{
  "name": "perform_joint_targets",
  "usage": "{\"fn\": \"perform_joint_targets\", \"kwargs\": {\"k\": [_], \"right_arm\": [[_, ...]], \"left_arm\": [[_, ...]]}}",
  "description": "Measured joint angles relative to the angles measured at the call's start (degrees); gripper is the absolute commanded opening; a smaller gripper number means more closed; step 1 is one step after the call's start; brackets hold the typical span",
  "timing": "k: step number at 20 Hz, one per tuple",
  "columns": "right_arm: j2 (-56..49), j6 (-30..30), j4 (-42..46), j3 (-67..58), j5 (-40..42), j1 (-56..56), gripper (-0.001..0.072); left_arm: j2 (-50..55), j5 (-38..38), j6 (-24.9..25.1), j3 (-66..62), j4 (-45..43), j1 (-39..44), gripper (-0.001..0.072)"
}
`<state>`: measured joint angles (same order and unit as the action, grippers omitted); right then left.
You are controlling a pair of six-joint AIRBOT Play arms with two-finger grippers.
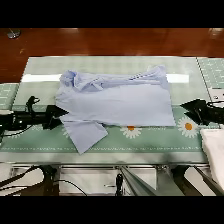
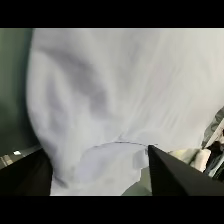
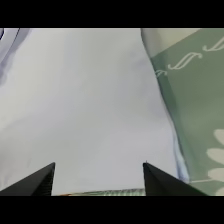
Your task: Fold the shirts.
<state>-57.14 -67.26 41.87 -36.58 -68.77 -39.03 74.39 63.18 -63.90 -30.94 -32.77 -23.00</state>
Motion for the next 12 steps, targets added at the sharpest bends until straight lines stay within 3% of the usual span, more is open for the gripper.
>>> {"fn": "perform_joint_targets", "kwargs": {"k": [1, 6, 12], "right_arm": [[-0.1, -1.3, 2.7, -1.1, 0.5, -0.7, 0.0629], [-0.1, -9.9, 19.3, -1.4, -1.6, -3.3, 0.0628], [-4.2, -12.6, 19.7, 4.0, -1.9, 1.3, 0.0628]], "left_arm": [[0.7, 0.1, 0.7, -0.4, 0.5, 0.7, 0.0025], [1.9, 1.4, 2.7, -3.4, 2.4, 1.8, 0.0026], [2.2, 2.8, 3.7, -5.0, 3.0, 2.1, 0.0026]]}}
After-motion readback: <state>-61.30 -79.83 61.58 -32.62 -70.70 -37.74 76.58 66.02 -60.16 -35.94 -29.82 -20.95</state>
